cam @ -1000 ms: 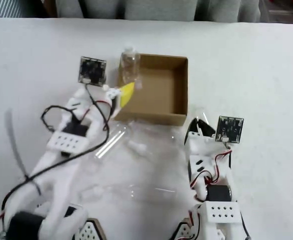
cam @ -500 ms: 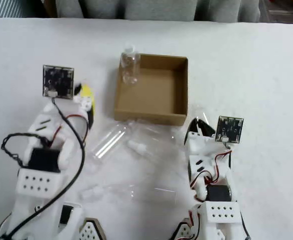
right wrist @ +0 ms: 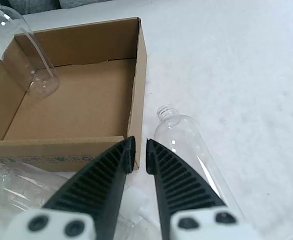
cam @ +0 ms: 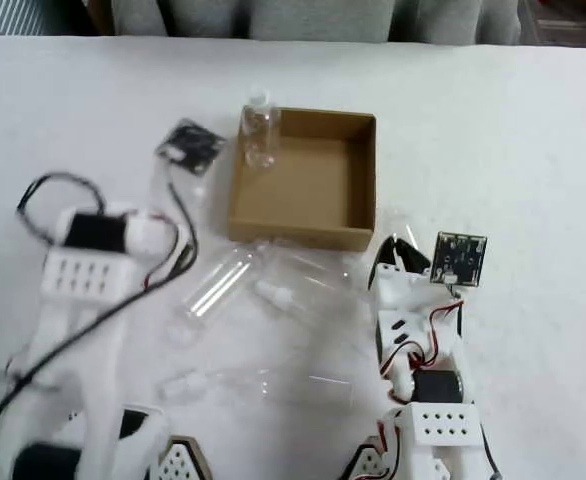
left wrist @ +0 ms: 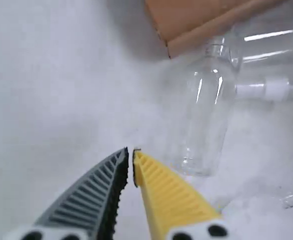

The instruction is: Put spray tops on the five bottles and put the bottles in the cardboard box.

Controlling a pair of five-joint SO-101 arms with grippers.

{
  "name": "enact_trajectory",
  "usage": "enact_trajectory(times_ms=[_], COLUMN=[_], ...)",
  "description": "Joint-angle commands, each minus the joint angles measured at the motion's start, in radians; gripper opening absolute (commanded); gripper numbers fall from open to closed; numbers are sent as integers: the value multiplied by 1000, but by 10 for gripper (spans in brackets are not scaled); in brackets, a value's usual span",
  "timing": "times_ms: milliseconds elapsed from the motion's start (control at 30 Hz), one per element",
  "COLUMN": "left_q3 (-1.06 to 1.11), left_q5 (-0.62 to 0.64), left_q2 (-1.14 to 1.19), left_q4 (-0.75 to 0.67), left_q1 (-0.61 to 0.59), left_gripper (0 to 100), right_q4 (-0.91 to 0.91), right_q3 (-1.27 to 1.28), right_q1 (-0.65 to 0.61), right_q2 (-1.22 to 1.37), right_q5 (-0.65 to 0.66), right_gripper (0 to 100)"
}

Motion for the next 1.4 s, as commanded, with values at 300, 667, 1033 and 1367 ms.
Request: enact_trajectory(times_ms=[300, 667, 1033, 1367], left_q3=[-123, -288, -336, -336], left_q5=[130, 87, 87, 87], left_q2=[157, 455, 645, 736], left_q4=[0, -8, -101, -176], left_q1=[163, 147, 156, 157], left_gripper=[277, 248, 249, 249], right_q4=[-19, -19, -19, -18], right_q3=[6, 6, 6, 6], right_q1=[-31, -27, -27, -27], right_q2=[-8, -8, -8, -8], right_q5=[3, 3, 3, 3], right_gripper=[19, 19, 19, 17])
